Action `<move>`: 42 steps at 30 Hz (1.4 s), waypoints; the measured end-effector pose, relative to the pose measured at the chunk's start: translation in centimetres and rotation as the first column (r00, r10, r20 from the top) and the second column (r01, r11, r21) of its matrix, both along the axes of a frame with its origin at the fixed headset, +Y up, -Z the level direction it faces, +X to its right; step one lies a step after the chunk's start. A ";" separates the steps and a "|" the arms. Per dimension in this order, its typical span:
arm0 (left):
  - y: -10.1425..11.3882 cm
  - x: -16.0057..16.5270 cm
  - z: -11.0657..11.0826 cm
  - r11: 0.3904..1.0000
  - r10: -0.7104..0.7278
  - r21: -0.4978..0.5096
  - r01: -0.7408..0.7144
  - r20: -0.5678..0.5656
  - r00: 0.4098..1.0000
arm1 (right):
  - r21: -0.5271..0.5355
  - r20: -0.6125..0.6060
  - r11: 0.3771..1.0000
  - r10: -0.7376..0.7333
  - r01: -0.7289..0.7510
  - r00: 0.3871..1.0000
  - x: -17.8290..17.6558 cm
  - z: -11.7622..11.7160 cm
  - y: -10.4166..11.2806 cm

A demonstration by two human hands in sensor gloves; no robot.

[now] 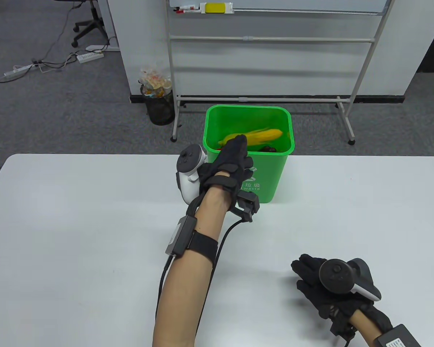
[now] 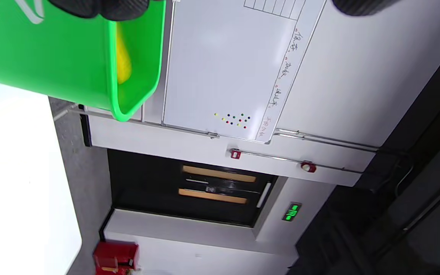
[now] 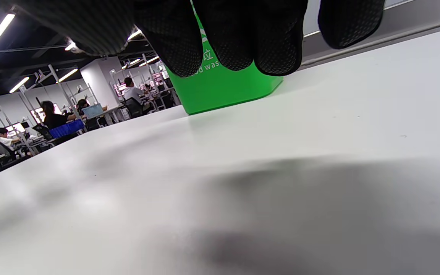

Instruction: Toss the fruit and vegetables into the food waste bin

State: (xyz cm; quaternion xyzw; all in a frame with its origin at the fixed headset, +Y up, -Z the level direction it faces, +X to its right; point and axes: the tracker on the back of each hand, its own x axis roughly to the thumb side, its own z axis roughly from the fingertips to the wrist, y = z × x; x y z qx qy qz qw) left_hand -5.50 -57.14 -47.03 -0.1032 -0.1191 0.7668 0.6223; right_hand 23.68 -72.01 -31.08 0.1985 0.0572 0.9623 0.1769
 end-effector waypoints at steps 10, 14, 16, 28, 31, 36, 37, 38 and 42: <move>4.4 -2.2 6.6 0.919 -0.047 0.394 0.018 0.063 0.997 | 0.034 -0.009 0.999 -0.007 0.007 1.000 -0.4 0.1 0.4; 6.1 -2.3 12.1 0.723 -0.302 0.608 0.328 -0.148 0.942 | 0.066 -0.016 0.998 -0.022 0.023 1.000 -0.7 0.5 0.9; 5.7 -2.3 15.2 0.496 -0.479 0.658 0.567 -0.338 0.810 | 0.105 -0.022 0.993 -0.047 0.049 0.999 -0.9 0.8 1.6; -8.2 -3.9 18.3 -0.418 -0.725 0.273 0.866 -0.674 -0.138 | 0.401 0.033 0.913 0.072 -0.079 0.997 -2.8 3.0 3.2; -10.5 -5.1 17.9 -0.462 -0.728 0.235 0.855 -0.652 -0.214 | 0.442 0.082 0.880 0.154 -0.175 0.985 -2.6 2.9 3.0; -12.0 -6.5 17.3 -0.444 -0.766 0.220 0.868 -0.597 -0.241 | 0.364 0.137 0.910 0.157 -0.197 0.978 -1.2 1.7 1.9; -12.2 -6.7 17.2 -0.440 -0.771 0.216 0.871 -0.588 -0.244 | 0.342 0.155 0.917 0.158 -0.203 0.975 -0.8 1.5 1.6; -12.2 -6.9 17.1 -0.443 -0.772 0.212 0.871 -0.585 -0.250 | 0.327 0.176 0.921 0.160 -0.211 0.971 -0.2 1.2 1.4; -12.7 -7.3 16.7 -0.450 -0.782 0.194 0.872 -0.558 -0.280 | 0.269 0.228 0.940 0.149 -0.209 0.962 1.2 0.4 0.9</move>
